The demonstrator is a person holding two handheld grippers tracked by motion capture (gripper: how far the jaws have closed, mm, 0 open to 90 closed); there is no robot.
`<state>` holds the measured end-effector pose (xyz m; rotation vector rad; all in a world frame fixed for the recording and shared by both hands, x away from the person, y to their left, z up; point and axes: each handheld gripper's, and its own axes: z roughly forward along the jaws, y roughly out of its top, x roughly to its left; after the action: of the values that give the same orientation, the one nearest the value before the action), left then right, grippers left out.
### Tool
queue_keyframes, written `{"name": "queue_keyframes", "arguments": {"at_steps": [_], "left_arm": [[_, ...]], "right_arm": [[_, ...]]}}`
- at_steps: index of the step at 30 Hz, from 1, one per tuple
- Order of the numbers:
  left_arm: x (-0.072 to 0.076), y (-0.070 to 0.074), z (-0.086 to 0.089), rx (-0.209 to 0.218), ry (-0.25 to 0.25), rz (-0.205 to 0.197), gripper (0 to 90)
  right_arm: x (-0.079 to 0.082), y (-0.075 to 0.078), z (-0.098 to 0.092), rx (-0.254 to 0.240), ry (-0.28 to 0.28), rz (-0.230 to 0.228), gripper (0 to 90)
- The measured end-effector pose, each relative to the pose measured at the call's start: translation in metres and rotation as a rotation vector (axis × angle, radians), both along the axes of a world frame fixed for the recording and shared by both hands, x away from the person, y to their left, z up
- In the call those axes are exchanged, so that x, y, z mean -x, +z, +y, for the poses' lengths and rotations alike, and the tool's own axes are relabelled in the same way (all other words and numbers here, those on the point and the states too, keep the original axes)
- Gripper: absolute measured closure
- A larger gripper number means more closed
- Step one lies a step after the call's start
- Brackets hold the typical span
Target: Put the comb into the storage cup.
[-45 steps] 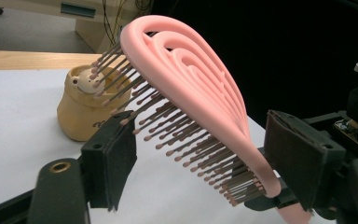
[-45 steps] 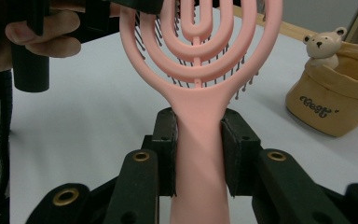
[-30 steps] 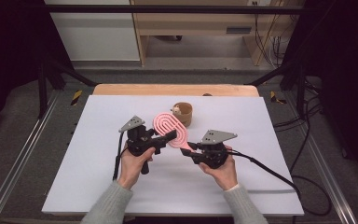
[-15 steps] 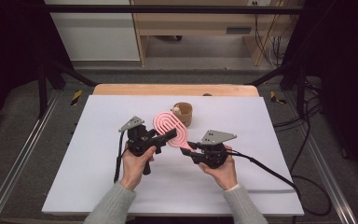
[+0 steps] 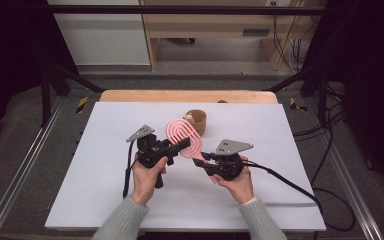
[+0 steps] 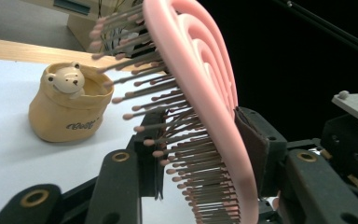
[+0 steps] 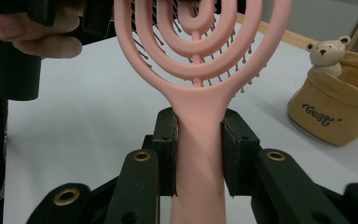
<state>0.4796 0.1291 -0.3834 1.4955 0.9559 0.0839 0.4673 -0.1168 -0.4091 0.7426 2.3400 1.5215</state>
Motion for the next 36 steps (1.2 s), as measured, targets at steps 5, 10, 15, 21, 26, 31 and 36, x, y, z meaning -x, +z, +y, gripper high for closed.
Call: {"name": "queue_keyframes", "arguments": {"at_steps": [5, 10, 15, 21, 26, 31, 36], "left_arm": [[0.002, 0.002, -0.002, 0.011, -0.005, -0.011, 58.2], [0.005, 0.005, -0.005, 0.014, -0.018, -0.025, 60.7], [0.007, 0.006, -0.007, 0.011, -0.024, -0.04, 61.9], [0.009, 0.008, -0.009, 0.02, -0.026, -0.052, 62.6], [0.01, 0.008, -0.01, 0.018, -0.034, -0.06, 63.0], [0.012, 0.009, -0.011, 0.006, -0.032, -0.082, 63.1], [0.013, 0.01, -0.013, -0.009, -0.032, -0.095, 63.2]], "right_arm": [[0.0, 0.0, 0.0, 0.0, 0.004, 0.001, 70.5], [0.0, -0.001, 0.001, 0.003, 0.008, -0.004, 70.7], [0.0, -0.001, 0.0, 0.0, 0.011, -0.005, 70.7], [0.0, 0.0, 0.0, -0.002, 0.011, -0.007, 70.7], [0.0, 0.0, 0.0, -0.002, 0.011, -0.003, 70.6], [0.0, 0.0, 0.0, -0.006, 0.015, 0.0, 70.3], [0.0, 0.0, 0.0, -0.006, 0.014, 0.004, 70.0]]}}
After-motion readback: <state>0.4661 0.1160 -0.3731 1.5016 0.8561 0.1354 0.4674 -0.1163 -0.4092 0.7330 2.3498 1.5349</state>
